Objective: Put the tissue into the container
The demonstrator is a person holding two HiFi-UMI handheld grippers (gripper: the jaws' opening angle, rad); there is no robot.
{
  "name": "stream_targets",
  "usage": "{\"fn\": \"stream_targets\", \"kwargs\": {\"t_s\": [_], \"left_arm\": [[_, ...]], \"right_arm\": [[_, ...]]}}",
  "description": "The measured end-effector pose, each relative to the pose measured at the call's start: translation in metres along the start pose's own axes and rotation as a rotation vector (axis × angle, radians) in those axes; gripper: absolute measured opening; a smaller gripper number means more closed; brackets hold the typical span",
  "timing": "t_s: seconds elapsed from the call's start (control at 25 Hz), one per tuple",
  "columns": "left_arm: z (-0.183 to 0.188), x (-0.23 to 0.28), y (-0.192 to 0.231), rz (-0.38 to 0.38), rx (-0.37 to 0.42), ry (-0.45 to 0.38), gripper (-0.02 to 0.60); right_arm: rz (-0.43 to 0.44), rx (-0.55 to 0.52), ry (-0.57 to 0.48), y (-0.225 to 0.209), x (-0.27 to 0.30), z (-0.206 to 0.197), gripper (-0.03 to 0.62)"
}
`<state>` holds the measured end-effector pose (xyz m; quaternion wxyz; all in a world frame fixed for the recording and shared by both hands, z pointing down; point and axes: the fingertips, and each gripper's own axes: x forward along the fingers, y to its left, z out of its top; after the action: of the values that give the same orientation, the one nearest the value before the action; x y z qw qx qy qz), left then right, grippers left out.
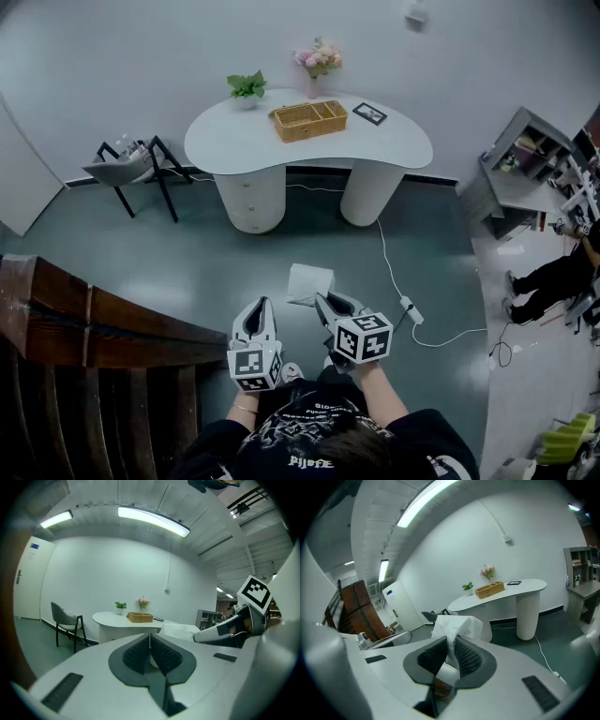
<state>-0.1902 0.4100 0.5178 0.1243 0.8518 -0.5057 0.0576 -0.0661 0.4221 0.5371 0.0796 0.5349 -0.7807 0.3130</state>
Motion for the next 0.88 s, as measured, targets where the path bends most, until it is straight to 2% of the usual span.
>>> {"fn": "stream_targets", "kwargs": {"t_s": [0.2,0.4,0.64,0.88], "left_arm": [[0.003,-0.003,0.008,-0.009,0.008,0.005,0.026],[0.001,0.006,0.013,-0.003,0.002,0.004,0.026],[-0.001,0.034,0.021,0.033,-0.023,-0.005,0.026],[0.007,0.09,0.032,0.056,-0.021,-0.008,0.026]], "right_arm": [[0.044,0.058,-0.003,0.012,0.007,0.002,0.075],[0.032,0.047,-0.034,0.006,0.014,0.016,0.075],[0.044,0.038,-0.069,-0.02,0.035,0.048,0.075],[0.074,0.0,-0.068,-0.058,0.081,0.09,0.075]]}}
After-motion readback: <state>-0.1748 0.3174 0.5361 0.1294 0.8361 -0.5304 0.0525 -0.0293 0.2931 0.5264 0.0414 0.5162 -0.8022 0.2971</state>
